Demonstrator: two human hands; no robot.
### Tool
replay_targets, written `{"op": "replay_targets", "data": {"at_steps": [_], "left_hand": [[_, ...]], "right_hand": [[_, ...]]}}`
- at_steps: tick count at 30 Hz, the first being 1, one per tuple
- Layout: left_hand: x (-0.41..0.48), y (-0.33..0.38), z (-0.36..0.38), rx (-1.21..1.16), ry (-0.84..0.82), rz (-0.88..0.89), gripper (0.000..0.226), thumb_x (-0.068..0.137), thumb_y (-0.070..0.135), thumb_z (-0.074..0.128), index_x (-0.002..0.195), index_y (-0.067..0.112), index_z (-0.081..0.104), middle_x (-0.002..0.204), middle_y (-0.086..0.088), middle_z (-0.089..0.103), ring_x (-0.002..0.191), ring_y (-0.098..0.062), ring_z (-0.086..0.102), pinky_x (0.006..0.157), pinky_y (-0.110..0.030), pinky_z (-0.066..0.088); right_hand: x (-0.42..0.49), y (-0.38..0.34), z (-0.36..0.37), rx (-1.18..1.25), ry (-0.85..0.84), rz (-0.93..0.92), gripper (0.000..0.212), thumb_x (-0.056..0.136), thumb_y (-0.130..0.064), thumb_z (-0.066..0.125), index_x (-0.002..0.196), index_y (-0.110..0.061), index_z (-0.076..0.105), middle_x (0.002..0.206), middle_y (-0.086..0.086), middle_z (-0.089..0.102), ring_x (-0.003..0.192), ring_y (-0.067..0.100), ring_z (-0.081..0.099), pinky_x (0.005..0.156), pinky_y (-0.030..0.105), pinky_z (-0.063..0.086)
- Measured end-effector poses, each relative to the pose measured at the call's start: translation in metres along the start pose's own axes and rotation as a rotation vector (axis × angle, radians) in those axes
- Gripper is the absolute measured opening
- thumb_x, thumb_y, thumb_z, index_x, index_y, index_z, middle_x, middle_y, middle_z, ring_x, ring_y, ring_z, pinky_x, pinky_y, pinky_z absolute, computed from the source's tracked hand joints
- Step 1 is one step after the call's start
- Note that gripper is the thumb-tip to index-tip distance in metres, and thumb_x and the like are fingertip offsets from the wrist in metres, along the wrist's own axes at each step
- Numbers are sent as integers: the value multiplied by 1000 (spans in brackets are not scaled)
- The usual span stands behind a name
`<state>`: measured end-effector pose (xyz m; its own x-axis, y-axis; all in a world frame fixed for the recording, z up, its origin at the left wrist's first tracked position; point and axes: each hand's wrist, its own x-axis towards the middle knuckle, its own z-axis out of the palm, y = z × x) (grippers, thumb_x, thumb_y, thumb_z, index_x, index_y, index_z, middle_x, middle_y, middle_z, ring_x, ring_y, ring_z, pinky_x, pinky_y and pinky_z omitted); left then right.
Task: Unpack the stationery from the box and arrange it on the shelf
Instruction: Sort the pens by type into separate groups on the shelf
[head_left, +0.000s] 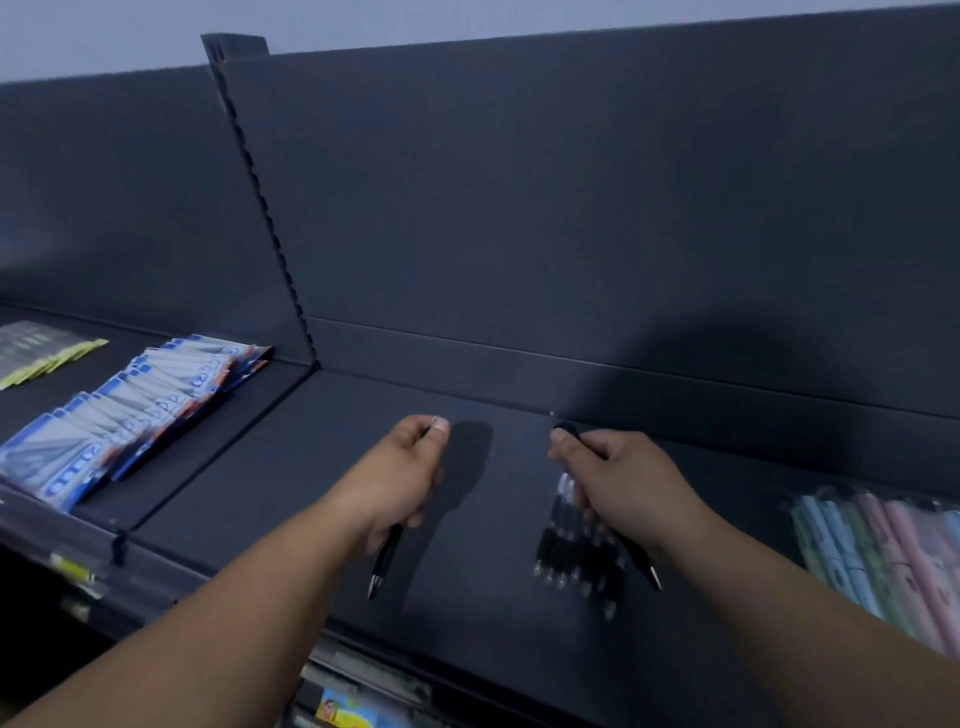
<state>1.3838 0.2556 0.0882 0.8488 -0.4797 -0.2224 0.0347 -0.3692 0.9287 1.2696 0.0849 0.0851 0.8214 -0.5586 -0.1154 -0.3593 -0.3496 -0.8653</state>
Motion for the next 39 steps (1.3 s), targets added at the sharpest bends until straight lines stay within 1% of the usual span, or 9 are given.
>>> {"op": "replay_targets", "data": {"at_steps": [4, 8, 12, 15, 18, 20, 25, 31, 39], "left_hand": [[29, -13, -48, -180, 50, -112, 16, 100, 14, 36, 91, 6, 47, 81, -11, 53, 56, -15, 46, 46, -24, 36], [59, -40, -99, -158, -43, -177, 8, 95, -1, 45, 97, 3, 51, 90, -12, 55, 66, -14, 56, 54, -21, 50], [91, -60, -129, -13, -147, -138, 27, 90, -6, 48, 111, 10, 53, 85, -7, 58, 67, -15, 56, 62, -25, 49], [111, -68, -135, 117, -190, -87, 52, 87, -1, 57, 134, 15, 41, 111, -8, 62, 93, -22, 62, 84, -31, 53], [119, -65, -136, 217, -289, -10, 64, 90, 6, 55, 146, 18, 27, 127, -3, 54, 101, -15, 57, 74, -19, 49], [122, -67, -136, 290, -331, 57, 63, 91, 9, 56, 146, 17, 28, 129, 1, 52, 97, -10, 56, 68, -13, 46], [125, -82, -143, 424, -440, 179, 54, 83, 7, 64, 133, 17, 48, 109, 10, 61, 99, -6, 62, 89, -22, 51], [123, -87, -148, 564, -490, 290, 55, 84, 11, 61, 136, 25, 49, 124, 3, 60, 107, -6, 60, 92, -20, 49], [91, -93, -184, 842, -287, 346, 56, 90, 30, 57, 142, 21, 38, 143, 0, 40, 129, -15, 43, 105, -19, 31]], "right_hand": [[16, -17, 50, 262, -223, 195, 17, 96, -20, 55, 112, -20, 59, 70, 5, 63, 51, 13, 54, 45, 23, 44], [37, -31, 115, 352, -239, 257, 57, 85, 5, 59, 134, -22, 47, 76, 10, 65, 65, 22, 65, 67, 38, 58], [59, -54, 168, 198, -101, 204, 62, 80, 0, 65, 135, -23, 46, 84, 3, 63, 64, 18, 67, 72, 36, 60], [68, -66, 190, 30, 1, 158, 55, 82, -12, 67, 132, -22, 47, 91, -5, 60, 81, 13, 65, 69, 21, 53], [67, -69, 203, -129, 72, 145, 58, 78, -26, 72, 131, -23, 48, 106, -5, 55, 99, 12, 58, 80, 19, 45], [63, -69, 207, -212, 71, 137, 63, 75, -32, 74, 132, -23, 48, 114, -3, 56, 100, 11, 59, 78, 16, 42], [51, -72, 213, -300, 14, 92, 53, 76, -21, 73, 126, -24, 57, 100, -10, 59, 87, 7, 61, 67, 4, 38], [43, -71, 221, -333, 33, 33, 39, 78, -14, 69, 117, -22, 65, 104, -9, 67, 85, 1, 60, 66, -3, 36], [39, -80, 203, -664, 32, -11, 38, 83, -36, 62, 120, -33, 58, 120, -4, 58, 111, 16, 57, 94, 29, 47]]}}
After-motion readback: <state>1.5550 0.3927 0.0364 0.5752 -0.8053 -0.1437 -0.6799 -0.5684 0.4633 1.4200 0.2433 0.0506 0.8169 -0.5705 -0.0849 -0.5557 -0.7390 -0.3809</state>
